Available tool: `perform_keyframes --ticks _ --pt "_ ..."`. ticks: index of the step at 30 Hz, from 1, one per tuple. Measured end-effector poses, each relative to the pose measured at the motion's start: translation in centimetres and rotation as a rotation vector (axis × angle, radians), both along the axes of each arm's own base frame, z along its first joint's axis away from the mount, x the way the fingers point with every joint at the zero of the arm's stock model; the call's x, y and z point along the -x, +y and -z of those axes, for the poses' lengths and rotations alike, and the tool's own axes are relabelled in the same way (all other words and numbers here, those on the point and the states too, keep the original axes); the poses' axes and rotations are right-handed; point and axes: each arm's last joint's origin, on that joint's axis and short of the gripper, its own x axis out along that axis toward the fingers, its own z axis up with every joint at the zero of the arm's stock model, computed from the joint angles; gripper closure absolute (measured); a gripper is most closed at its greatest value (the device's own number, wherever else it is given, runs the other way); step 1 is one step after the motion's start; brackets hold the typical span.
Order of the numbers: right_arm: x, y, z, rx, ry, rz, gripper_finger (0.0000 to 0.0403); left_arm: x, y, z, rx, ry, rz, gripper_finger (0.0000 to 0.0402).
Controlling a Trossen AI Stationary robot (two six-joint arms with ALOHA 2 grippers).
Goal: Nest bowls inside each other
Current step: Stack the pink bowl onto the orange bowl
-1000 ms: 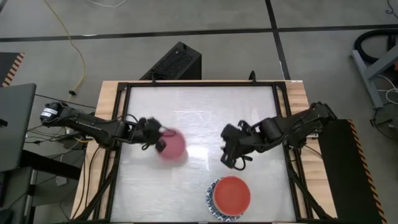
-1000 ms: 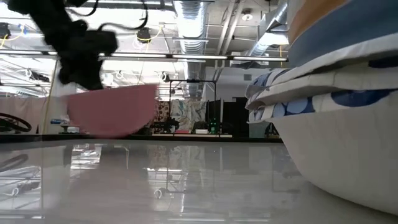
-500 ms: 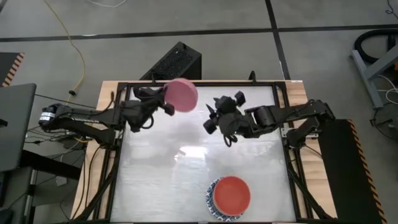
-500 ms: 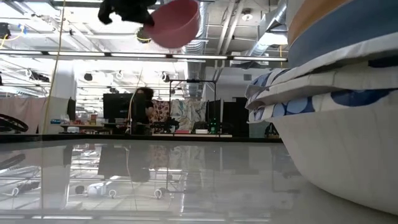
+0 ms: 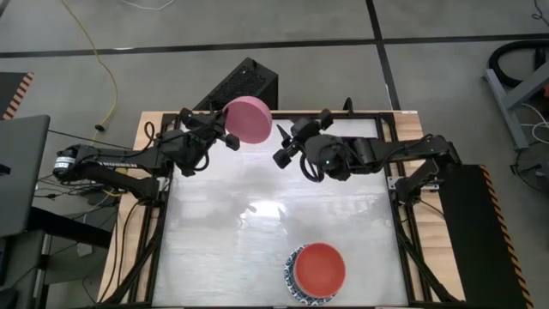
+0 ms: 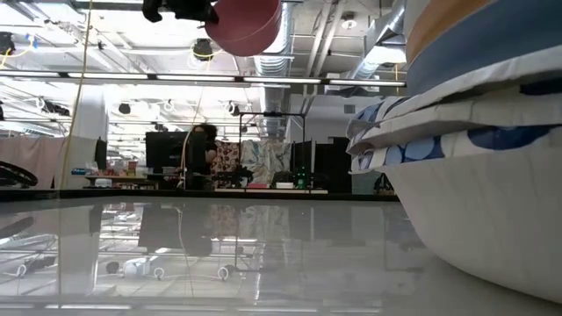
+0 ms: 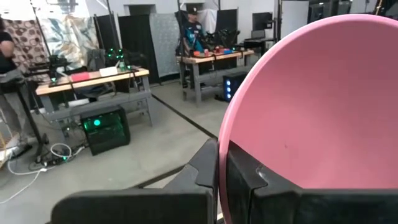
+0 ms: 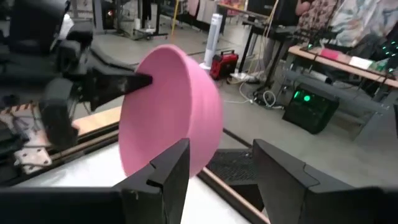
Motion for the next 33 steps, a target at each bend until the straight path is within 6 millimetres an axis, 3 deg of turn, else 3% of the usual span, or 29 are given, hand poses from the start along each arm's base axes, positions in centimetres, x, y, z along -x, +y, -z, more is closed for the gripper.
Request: perform_keyframes --ticks 9,16,33 --pt "-2.1 -1.6 0.6 0.0 -0.046 0.001 0.021 -0.3 0.5 -0.4 -0.027 -0.047 0.024 0.0401" --pt "-3.6 -1.5 1.9 0.02 -0.024 0.02 0.021 -1.6 0.6 0.5 -0.055 0.019 0.02 0.0401" --pt "-3.3 -3.4 2.6 0.022 0.025 0.165 0.022 -1.8 0.6 0.1 -0.101 0.009 0.041 0.0401"
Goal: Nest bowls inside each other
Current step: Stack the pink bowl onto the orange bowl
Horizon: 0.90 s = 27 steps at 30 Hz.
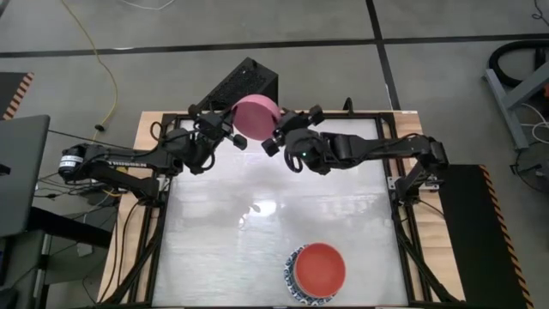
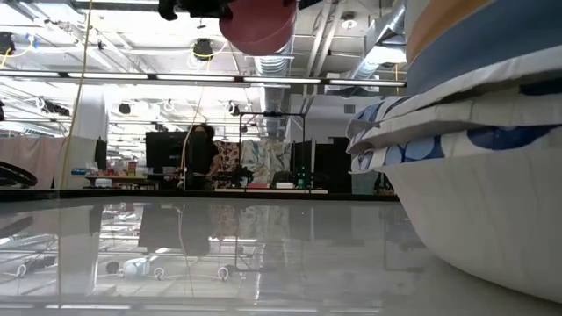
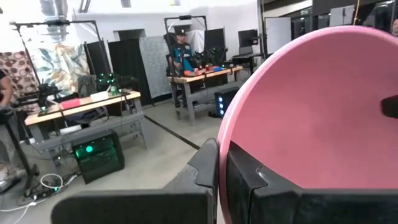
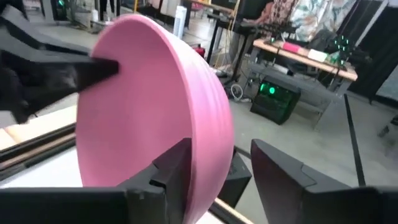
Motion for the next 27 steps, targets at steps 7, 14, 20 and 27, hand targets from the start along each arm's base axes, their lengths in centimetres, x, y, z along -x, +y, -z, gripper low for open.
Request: perform_keyframes --ticks 7,14,20,27 --pt "0.0 -1.5 0.4 -0.055 -0.004 -0.025 0.0337 -0.1 -0.1 0.0 -0.028 0.022 0.05 0.0401" --pt "0.2 -2.4 0.7 -0.091 -0.011 -0.006 0.0387 -0.4 0.0 0.1 -0.063 0.047 0.154 0.0373" --pt "0.6 -3.8 1.6 -0.235 -0.05 -0.015 0.0396 -0.6 -0.1 0.3 -0.07 0.07 0.257 0.028" --pt "1.8 -6.1 2.7 -0.479 0.015 -0.115 0.0396 -0.5 -0.4 1.1 -0.019 0.145 0.31 0.0181"
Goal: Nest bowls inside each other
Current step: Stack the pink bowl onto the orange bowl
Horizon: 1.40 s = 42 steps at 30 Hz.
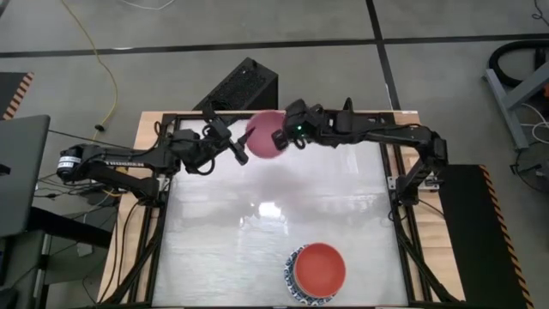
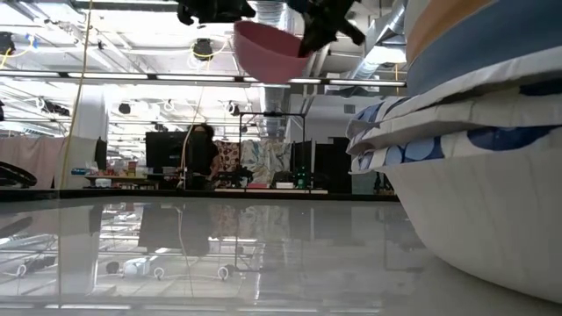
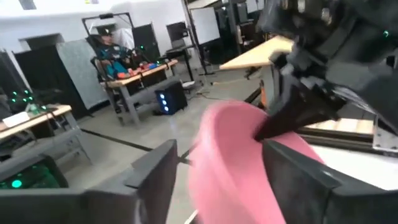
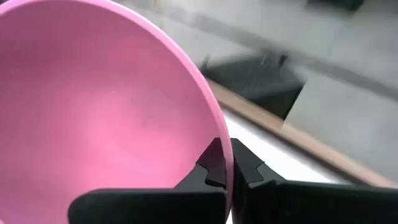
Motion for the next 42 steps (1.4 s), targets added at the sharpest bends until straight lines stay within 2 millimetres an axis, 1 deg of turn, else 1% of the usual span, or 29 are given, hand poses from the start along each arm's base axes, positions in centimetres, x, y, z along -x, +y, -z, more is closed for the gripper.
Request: perform_keyframes --ticks 2,5,7,9,11,13,18,21,25,29,32,36,42 --pt "0.7 -0.5 0.1 -0.085 0.024 -0.062 0.0396 0.3 -0.2 -0.2 0.012 -0.01 0.005 0.0162" --pt "2.4 -0.9 -0.3 -0.179 0.063 -0.125 0.0396 0.8 -0.6 -0.7 0.007 -0.023 0.012 0.0146" --pt "3.3 -0.6 -0.7 -0.237 0.073 -0.172 0.0396 1.3 -0.9 -1.1 -0.002 -0.035 0.02 0.0144" --pt "4.4 0.3 -1.0 -0.31 0.101 -0.244 0.0396 1.8 -1.2 -1.6 -0.003 -0.055 0.031 0.0144" --pt "5.3 2.0 -1.5 -0.375 0.116 -0.311 0.0396 2.5 -1.5 -1.9 -0.002 -0.057 0.041 0.0144" --pt "6.2 4.2 -1.9 -0.426 0.135 -0.377 0.0396 3.2 -1.7 -2.3 0.003 -0.062 0.048 0.0145" --pt "7.8 10.7 -2.8 -0.537 0.128 -0.541 0.0395 4.9 -1.9 -2.7 0.05 -0.071 0.061 0.0145" --pt "8.7 14.3 -2.9 -0.596 0.135 -0.607 0.0394 5.6 -2.0 -2.7 0.078 -0.061 0.064 0.0145" --pt "9.0 18.3 -2.0 -0.644 0.174 -0.621 0.0393 5.7 -2.0 -2.3 0.099 -0.03 0.065 0.0145" --pt "9.4 20.8 -0.2 -0.692 0.254 -0.59 0.0393 5.5 -1.9 -2.0 0.135 -0.027 0.067 0.0145" --pt "10.0 21.6 1.2 -0.705 0.313 -0.549 0.0392 5.1 -1.9 -1.6 0.168 -0.028 0.067 0.0145" --pt "10.5 22.2 2.7 -0.706 0.35 -0.489 0.0392 4.9 -2.0 -1.4 0.199 -0.039 0.084 0.0145" --pt "10.7 23.4 4.8 -0.73 0.357 -0.475 0.0394 4.7 -2.0 -0.9 0.251 -0.027 0.084 0.0145"
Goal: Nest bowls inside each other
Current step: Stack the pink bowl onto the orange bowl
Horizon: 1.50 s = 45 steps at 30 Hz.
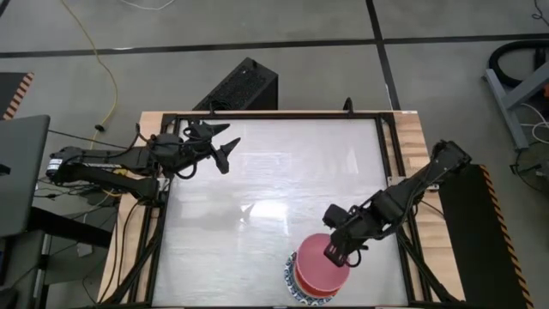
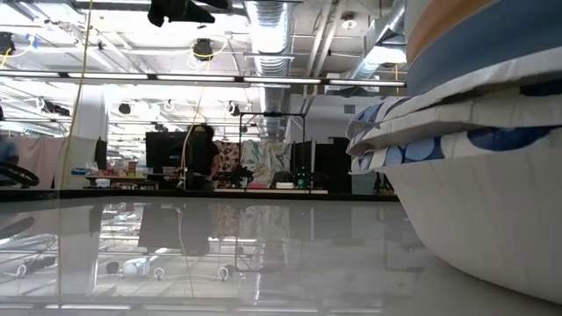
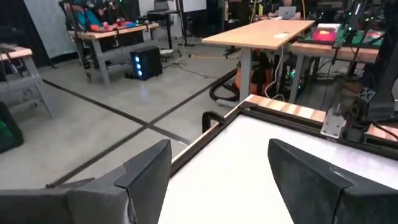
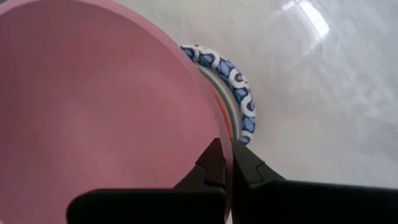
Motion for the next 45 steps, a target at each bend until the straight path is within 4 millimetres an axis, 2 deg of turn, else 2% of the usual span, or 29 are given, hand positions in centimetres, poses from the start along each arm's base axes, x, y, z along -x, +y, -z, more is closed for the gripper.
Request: perform_keyframes --ticks 7,22,37,45 --pt "0.5 1.0 1.6 -0.013 0.032 0.015 0.0394 0.0 0.0 0.1 0.023 -0.008 0.004 0.0145" --pt "0.0 1.1 4.2 -0.025 0.033 0.032 0.039 0.0 0.0 0.1 0.044 -0.023 0.003 0.0145" --pt "0.1 1.6 4.1 -0.035 0.0 -0.016 0.0298 0.0 0.0 0.1 0.056 -0.033 -0.002 0.0145" --pt "-0.2 1.8 3.1 -0.042 -0.052 -0.062 0.0274 -0.1 -0.1 0.1 0.106 -0.066 0.053 0.0145"
